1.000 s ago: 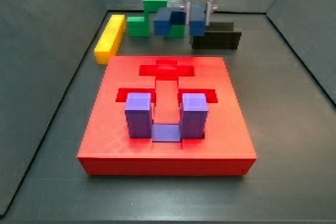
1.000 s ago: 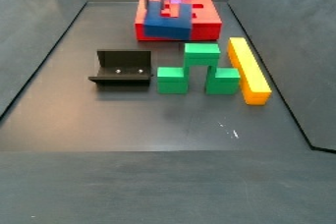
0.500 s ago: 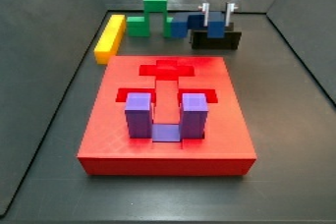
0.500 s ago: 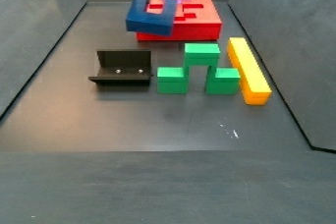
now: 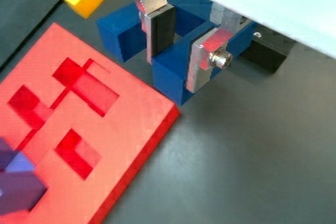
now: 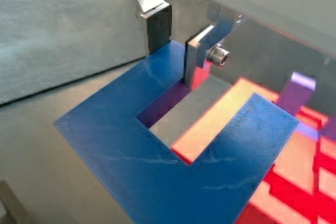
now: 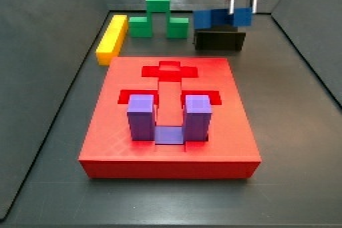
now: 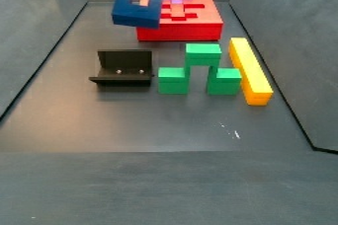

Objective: Pick up the blue object. Move up. Place the blue object on the fixture. Regrasp the blue object. Move to above the board. Insert the blue object.
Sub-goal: Place the blue object on the fixture.

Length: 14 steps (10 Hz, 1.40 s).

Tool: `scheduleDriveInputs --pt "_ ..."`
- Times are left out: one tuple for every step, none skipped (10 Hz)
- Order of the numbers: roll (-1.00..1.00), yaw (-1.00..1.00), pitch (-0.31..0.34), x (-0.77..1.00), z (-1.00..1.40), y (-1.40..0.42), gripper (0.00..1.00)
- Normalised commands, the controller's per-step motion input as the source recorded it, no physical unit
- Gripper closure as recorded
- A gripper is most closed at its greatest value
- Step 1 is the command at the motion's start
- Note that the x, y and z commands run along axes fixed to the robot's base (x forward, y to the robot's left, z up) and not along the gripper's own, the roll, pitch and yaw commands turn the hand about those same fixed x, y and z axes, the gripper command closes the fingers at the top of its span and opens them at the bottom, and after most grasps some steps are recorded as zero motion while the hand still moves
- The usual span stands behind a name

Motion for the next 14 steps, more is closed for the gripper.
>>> scheduleDriveInputs --pt "-0.67 0.03 0.14 0.71 0.11 0.15 1.0" --pt "-0.71 0.01 0.131 0.68 0.11 0.26 1.0" --pt "-0.75 0.0 0.134 0.74 0.15 0.36 1.0" --pt "-0.75 0.0 0.117 0.71 0.18 0.39 1.0" --pt "-0.75 0.0 0.12 0.67 0.18 0.43 1.0" --pt "-0.77 0.0 0.131 0.61 0.15 0.48 1.0" --pt "-0.78 0.0 0.071 0.52 0.12 0.47 1.0" --pt "-0.71 0.04 0.0 0.5 0.05 0.41 1.0" --pt "-0.63 0.03 0.0 0.53 0.0 0.32 1.0" --pt "-0.51 0.0 0.0 0.56 0.0 0.3 1.0" --pt "-0.33 0.0 0.0 0.45 -0.02 0.37 1.0" --pt "-0.05 0.0 0.026 0.3 -0.05 0.51 1.0" --pt "0.27 0.0 0.131 0.28 -0.05 0.43 1.0" --pt "0.7 -0.03 0.186 0.17 0.0 0.33 1.0"
